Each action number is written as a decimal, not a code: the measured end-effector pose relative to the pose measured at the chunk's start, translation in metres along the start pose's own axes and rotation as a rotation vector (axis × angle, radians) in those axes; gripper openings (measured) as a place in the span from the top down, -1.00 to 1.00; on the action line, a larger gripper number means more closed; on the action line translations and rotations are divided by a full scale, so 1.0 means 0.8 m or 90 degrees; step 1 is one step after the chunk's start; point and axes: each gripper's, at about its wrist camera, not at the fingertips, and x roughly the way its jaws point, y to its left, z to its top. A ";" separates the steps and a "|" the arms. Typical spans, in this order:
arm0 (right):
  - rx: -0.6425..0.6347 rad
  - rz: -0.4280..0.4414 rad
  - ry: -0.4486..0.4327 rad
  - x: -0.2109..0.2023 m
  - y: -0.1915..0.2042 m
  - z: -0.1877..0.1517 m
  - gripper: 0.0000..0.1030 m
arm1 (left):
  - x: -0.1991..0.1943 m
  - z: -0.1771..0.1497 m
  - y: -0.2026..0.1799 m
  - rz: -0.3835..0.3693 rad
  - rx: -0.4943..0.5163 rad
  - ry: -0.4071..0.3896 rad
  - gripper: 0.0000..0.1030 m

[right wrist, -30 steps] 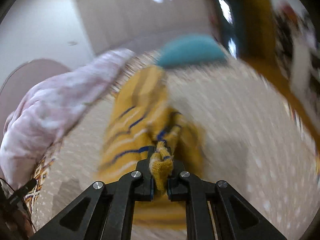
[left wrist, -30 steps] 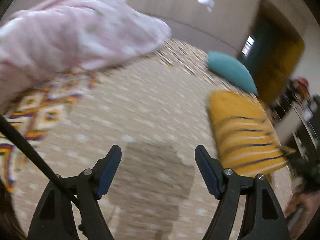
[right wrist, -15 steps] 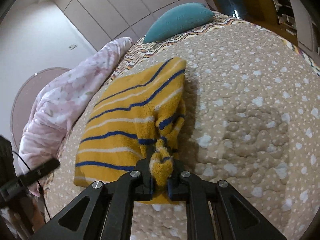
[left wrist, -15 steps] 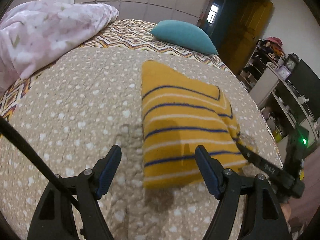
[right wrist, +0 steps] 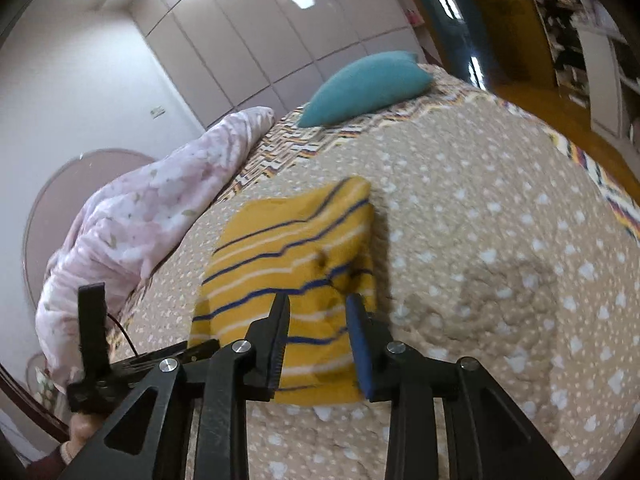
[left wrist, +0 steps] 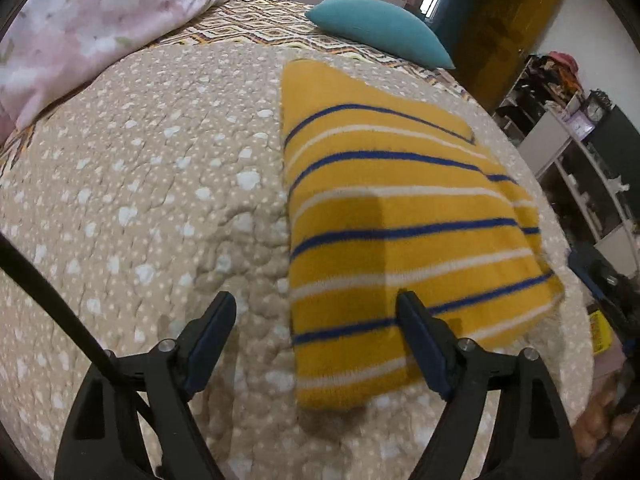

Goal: Fold small clothes
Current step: 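Release the sweater and press the new fold flat with the right gripper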

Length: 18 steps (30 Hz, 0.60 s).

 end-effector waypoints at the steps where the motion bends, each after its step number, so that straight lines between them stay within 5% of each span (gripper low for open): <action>1: -0.008 0.002 0.005 0.006 0.007 -0.002 0.40 | -0.012 -0.007 0.001 0.003 0.005 -0.012 -0.59; 8: -0.046 -0.046 0.058 0.050 0.020 -0.045 0.40 | -0.061 -0.061 0.028 0.054 0.017 -0.070 -0.59; 18: 0.011 -0.083 0.056 -0.005 -0.019 -0.123 0.40 | -0.042 -0.114 0.061 0.135 0.031 -0.095 -0.71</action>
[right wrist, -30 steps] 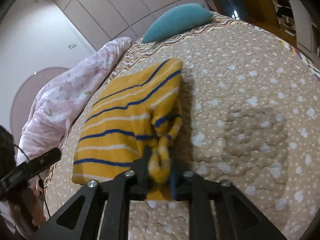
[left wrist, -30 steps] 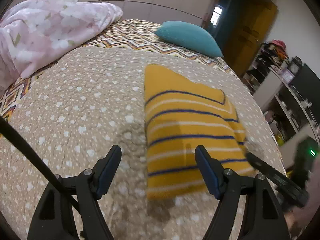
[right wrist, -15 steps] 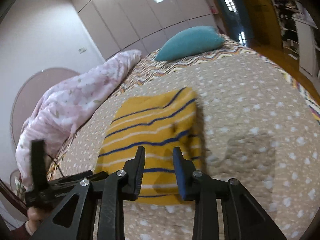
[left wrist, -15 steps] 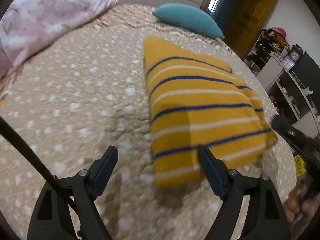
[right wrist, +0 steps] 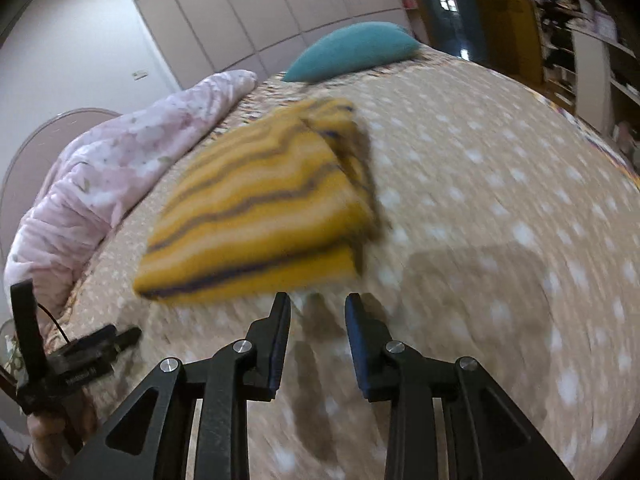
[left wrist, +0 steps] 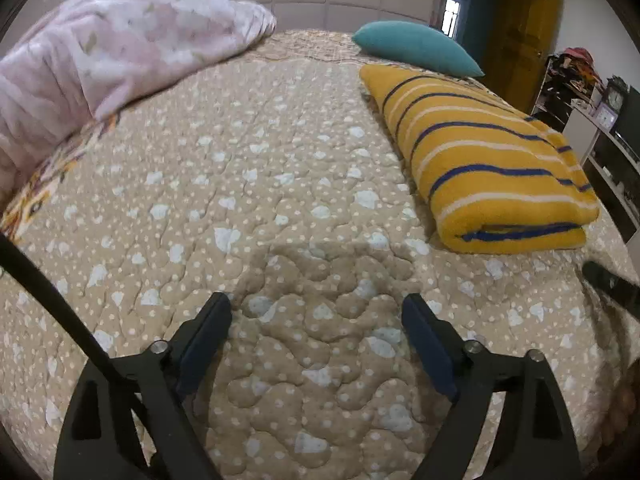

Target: Fold small clothes

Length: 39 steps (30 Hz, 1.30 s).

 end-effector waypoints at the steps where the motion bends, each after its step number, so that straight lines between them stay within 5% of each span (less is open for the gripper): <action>1: 0.013 0.012 -0.011 -0.003 -0.007 -0.011 0.40 | 0.002 -0.001 -0.003 0.007 0.009 -0.002 -0.76; 16: 0.009 0.011 -0.070 -0.012 -0.002 -0.033 0.33 | 0.002 -0.009 -0.009 0.024 0.022 -0.028 -0.84; 32: -0.095 -0.147 -0.071 -0.001 0.054 -0.041 0.20 | -0.001 -0.011 -0.012 0.035 0.026 -0.030 -0.85; 39: -0.089 -0.149 -0.070 -0.003 0.058 -0.043 0.16 | -0.001 -0.011 -0.012 0.036 0.027 -0.030 -0.86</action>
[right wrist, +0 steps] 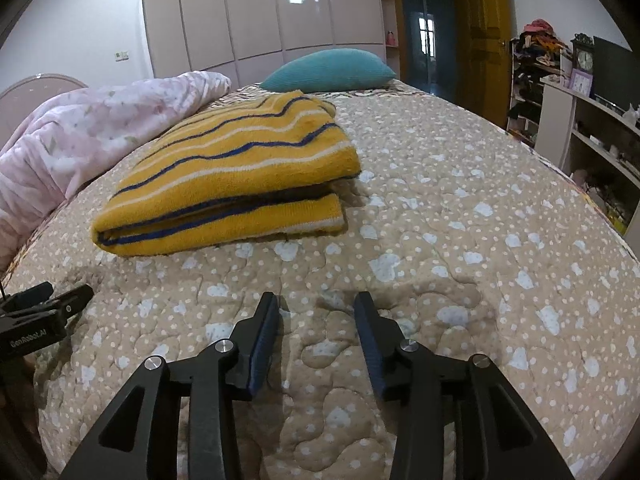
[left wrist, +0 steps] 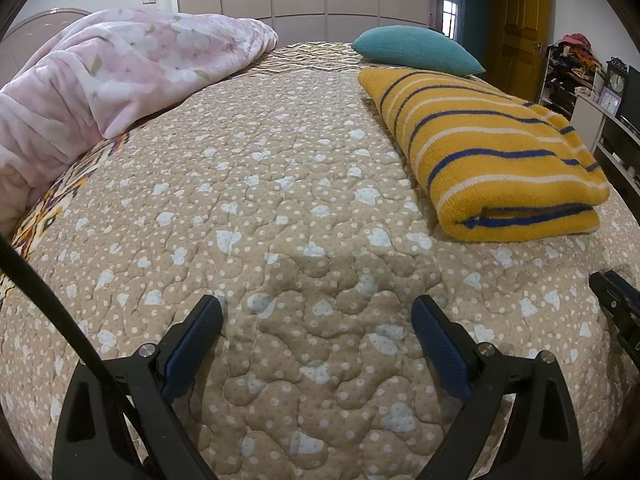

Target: Fold small clothes

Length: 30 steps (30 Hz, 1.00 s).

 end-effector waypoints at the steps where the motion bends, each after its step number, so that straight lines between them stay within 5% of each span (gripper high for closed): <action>1: -0.001 -0.002 0.001 -0.001 0.002 -0.001 0.14 | 0.000 0.001 0.001 0.001 0.000 0.000 -0.86; 30: -0.035 -0.042 -0.007 -0.001 0.023 -0.007 0.12 | 0.000 0.001 0.000 0.001 0.001 0.000 -0.87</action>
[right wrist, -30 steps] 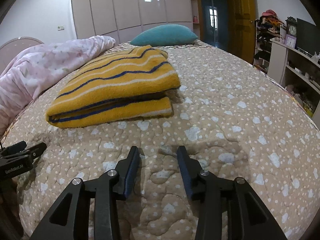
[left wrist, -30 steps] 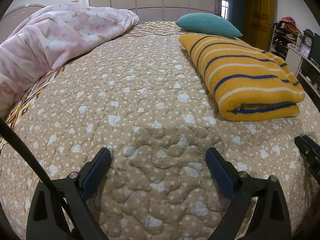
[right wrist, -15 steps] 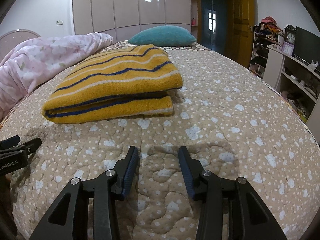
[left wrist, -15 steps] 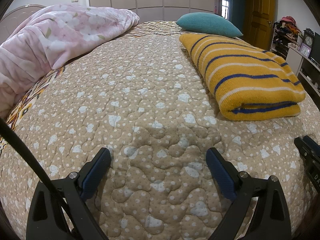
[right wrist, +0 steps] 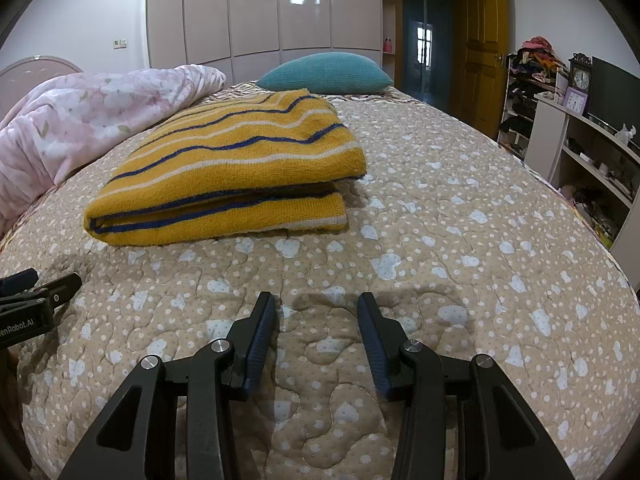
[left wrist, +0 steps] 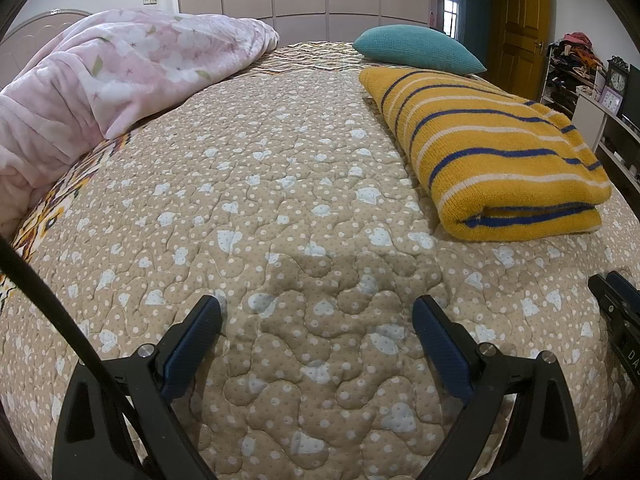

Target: Fold small clothes

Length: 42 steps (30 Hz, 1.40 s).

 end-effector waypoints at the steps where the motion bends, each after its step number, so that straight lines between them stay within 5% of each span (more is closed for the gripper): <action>1: 0.000 0.000 0.000 0.000 0.000 0.000 0.12 | 0.000 0.000 0.000 0.000 0.000 0.000 -0.87; 42: -0.009 -0.002 -0.004 -0.001 0.003 -0.002 0.11 | -0.001 -0.001 0.000 0.000 0.001 -0.001 -0.87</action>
